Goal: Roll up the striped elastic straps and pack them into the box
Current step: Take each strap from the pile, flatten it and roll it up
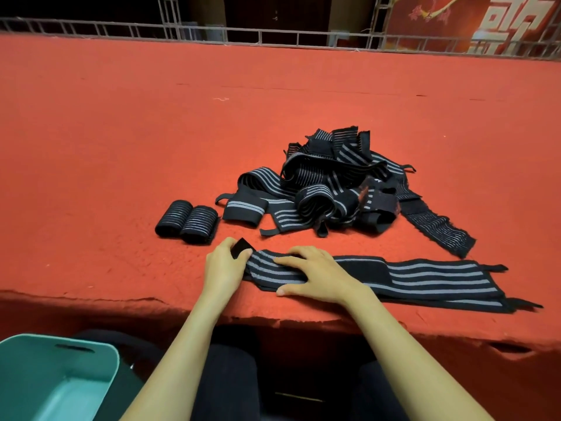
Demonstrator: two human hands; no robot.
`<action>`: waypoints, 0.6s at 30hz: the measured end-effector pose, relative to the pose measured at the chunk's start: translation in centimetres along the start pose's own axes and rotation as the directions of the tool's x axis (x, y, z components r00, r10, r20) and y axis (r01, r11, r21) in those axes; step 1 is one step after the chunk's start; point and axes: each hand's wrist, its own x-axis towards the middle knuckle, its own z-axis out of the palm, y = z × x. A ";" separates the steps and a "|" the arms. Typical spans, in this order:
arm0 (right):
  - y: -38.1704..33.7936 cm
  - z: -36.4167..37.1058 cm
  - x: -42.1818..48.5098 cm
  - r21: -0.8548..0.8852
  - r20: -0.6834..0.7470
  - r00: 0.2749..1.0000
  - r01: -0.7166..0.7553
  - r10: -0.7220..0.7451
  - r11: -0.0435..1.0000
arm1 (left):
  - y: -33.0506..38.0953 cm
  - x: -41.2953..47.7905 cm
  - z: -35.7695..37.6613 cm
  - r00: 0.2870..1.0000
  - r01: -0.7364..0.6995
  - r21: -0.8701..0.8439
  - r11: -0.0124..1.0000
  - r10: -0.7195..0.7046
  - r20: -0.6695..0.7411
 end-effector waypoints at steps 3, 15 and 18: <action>1.1 0.1 -0.9 0.009 -0.050 0.999 0.008 -0.007 1.000 | 0.0 0.1 0.2 1.000 0.009 0.012 1.000 -0.009 0.014; 1.0 0.5 -1.2 -0.027 0.004 1.000 0.021 -0.021 0.999 | -2.4 -0.5 -0.8 0.996 0.025 0.219 0.975 -0.004 -0.093; 0.6 0.5 -1.0 -0.009 0.000 1.000 0.028 -0.028 1.000 | -2.7 -0.9 -0.8 0.988 0.152 0.348 0.925 -0.146 -0.041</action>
